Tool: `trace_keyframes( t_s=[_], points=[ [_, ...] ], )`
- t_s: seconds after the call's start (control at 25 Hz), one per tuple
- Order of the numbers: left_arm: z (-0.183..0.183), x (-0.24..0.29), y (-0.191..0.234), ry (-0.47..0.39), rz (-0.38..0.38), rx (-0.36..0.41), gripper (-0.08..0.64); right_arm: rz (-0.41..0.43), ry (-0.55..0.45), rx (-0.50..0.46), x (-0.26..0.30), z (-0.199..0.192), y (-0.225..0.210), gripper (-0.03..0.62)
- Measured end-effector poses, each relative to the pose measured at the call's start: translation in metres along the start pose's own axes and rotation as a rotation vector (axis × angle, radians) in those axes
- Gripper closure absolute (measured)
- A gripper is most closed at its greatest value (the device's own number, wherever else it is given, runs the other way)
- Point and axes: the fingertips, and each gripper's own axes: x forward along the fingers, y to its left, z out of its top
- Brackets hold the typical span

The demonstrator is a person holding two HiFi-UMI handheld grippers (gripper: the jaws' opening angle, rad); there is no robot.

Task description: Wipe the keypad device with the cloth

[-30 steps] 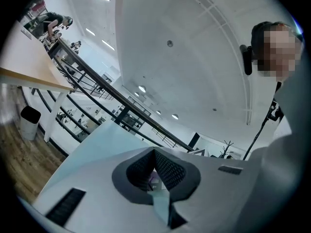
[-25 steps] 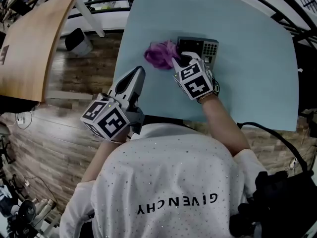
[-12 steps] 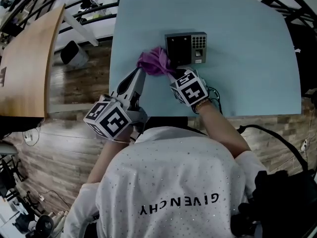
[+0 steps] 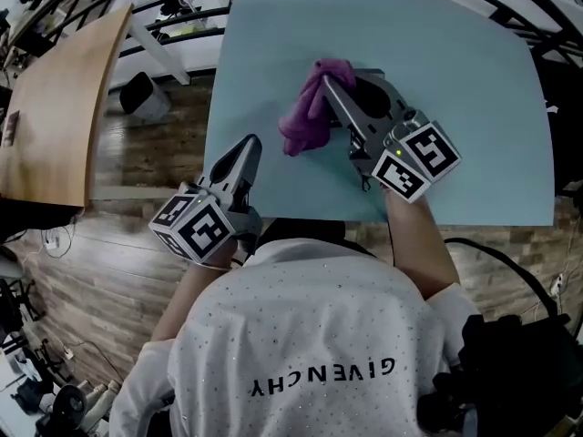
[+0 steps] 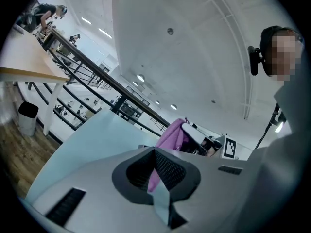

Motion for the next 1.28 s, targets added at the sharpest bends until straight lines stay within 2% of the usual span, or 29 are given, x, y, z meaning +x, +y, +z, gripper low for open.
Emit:
trace_keyframes(
  t_s=[0.08,0.2,0.28,0.48,0.56,0.76,0.92,1.08,1.28],
  points=[
    [0.001,0.001,0.003,0.009,0.010,0.015,0.560,-0.055,0.055,-0.035,0.006,-0.007,-0.015,0.549],
    [-0.001,0.006,0.002,0.039,0.018,0.080,0.560,-0.135,0.232,-0.048,0.011,-0.051,-0.033,0.549],
    [-0.001,0.012,0.002,0.049,0.018,0.098,0.558,-0.148,0.317,-0.049,0.014,-0.079,-0.038,0.549],
    [-0.009,0.024,0.003,0.088,0.018,0.144,0.558,-0.152,0.420,-0.013,0.022,-0.127,-0.044,0.549],
    [-0.009,0.027,0.005,0.096,0.018,0.128,0.558,-0.187,0.451,-0.016,0.019,-0.136,-0.053,0.548],
    [-0.009,0.038,0.013,0.091,0.007,0.021,0.560,-0.259,0.434,0.023,-0.007,-0.136,-0.077,0.548],
    [-0.014,0.054,0.011,0.083,-0.013,-0.029,0.559,-0.319,0.420,0.040,-0.031,-0.134,-0.101,0.549],
    [-0.017,0.068,-0.001,0.099,-0.054,-0.031,0.560,-0.389,0.405,0.050,-0.053,-0.125,-0.122,0.549],
    [-0.014,0.076,-0.001,0.103,-0.069,-0.021,0.560,-0.473,0.369,0.099,-0.077,-0.121,-0.148,0.549]
  ],
)
